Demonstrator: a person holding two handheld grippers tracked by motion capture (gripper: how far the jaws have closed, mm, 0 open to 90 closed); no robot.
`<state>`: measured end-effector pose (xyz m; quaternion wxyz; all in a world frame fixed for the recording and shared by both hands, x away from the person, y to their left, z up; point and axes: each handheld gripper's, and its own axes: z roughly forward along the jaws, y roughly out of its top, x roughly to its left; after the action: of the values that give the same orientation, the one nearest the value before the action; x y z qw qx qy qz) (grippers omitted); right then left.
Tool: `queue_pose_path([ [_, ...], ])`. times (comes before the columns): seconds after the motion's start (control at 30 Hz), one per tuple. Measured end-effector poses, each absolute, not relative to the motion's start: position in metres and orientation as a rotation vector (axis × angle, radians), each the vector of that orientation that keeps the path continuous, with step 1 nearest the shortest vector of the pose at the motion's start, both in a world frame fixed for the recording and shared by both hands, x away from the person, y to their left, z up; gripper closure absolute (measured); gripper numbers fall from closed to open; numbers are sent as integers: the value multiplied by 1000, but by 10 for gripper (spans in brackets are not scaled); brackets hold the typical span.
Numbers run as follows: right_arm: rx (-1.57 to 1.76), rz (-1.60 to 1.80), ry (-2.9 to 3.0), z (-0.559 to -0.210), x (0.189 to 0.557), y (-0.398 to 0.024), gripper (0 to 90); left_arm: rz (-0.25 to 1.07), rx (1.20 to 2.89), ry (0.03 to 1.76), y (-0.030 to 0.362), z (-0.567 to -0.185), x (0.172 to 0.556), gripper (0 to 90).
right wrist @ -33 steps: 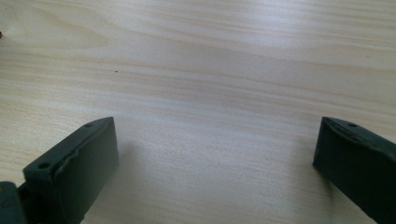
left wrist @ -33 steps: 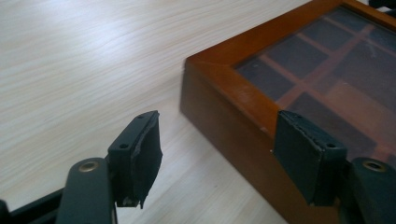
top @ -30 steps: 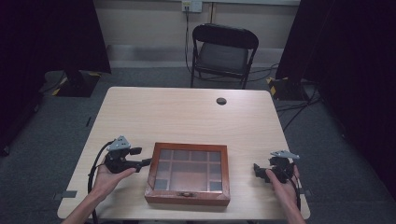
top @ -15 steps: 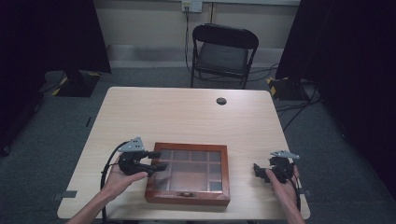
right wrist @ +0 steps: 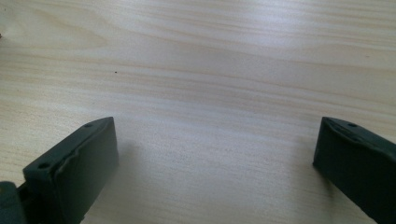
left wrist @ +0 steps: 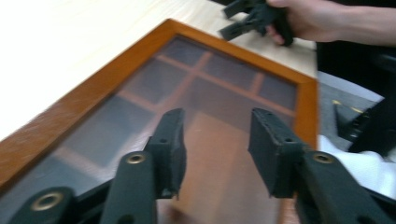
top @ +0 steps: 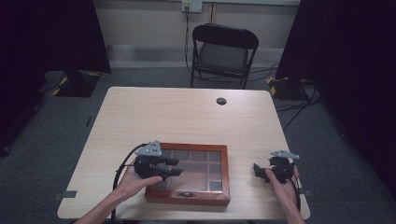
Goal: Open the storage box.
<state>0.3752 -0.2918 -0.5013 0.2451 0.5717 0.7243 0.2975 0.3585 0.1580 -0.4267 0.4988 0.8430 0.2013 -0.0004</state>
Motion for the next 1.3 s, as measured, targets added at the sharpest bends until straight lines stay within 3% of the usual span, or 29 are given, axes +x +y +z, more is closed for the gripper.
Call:
queue_pose_path([
  [0.4, 1560, 814, 1978, -501, 375, -292, 0, -150, 2107, 354, 136, -439, 337, 741],
  [0.57, 1560, 813, 1980, -501, 375, -292, 0, -191, 2115, 318, 131, -439, 329, 764],
  [0.97, 1561, 813, 1977, -501, 375, -292, 0, -160, 2174, 318, 124, -444, 323, 760],
  [1.3, 1558, 814, 1980, -501, 375, -292, 0, -141, 2186, 294, 116, -444, 322, 813],
])
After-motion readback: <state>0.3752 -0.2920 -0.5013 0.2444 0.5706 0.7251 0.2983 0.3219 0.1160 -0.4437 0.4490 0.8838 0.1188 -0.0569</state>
